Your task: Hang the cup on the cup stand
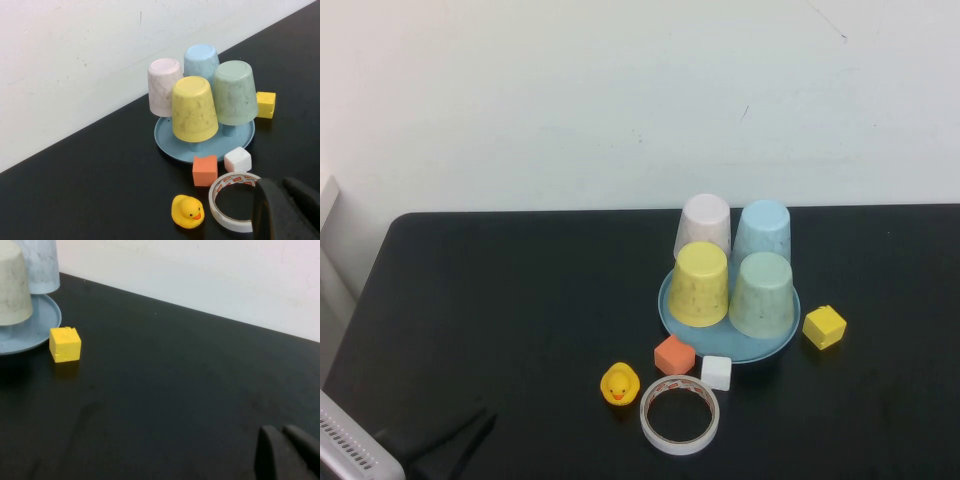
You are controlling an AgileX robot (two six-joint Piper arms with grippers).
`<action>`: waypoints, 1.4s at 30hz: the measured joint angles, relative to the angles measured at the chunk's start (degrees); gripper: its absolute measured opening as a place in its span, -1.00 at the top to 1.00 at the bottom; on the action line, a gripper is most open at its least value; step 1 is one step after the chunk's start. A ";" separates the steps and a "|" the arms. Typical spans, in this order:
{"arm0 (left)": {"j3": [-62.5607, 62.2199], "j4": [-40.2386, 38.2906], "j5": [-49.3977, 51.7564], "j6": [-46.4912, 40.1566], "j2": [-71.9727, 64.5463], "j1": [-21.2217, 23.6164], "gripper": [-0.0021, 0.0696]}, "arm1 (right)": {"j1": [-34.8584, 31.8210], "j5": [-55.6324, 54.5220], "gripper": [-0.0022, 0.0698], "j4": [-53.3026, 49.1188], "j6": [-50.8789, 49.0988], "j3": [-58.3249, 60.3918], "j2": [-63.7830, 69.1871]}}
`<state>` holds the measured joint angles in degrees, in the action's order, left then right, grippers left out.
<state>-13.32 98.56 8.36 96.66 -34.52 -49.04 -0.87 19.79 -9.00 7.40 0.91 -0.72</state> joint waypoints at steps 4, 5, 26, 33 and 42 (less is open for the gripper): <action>0.00 0.00 0.00 0.00 0.00 0.00 0.95 | 0.00 0.00 0.94 0.00 0.00 0.00 0.00; 0.00 0.00 0.00 0.00 0.00 0.00 0.95 | 0.00 0.00 0.94 0.00 0.00 0.00 0.00; 0.93 -46.72 17.52 -50.29 30.66 0.00 0.95 | 0.00 0.00 0.94 0.00 0.00 0.00 0.00; 5.55 -50.77 19.67 -53.27 35.36 0.21 0.95 | 0.00 0.00 0.94 0.24 0.00 0.00 0.00; 7.80 -62.50 12.46 -66.76 35.36 5.20 0.95 | 0.00 0.00 0.94 0.33 0.00 0.00 0.00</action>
<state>-5.52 36.06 20.82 29.90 0.84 -43.84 -0.87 19.79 -8.67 7.40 0.91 -0.72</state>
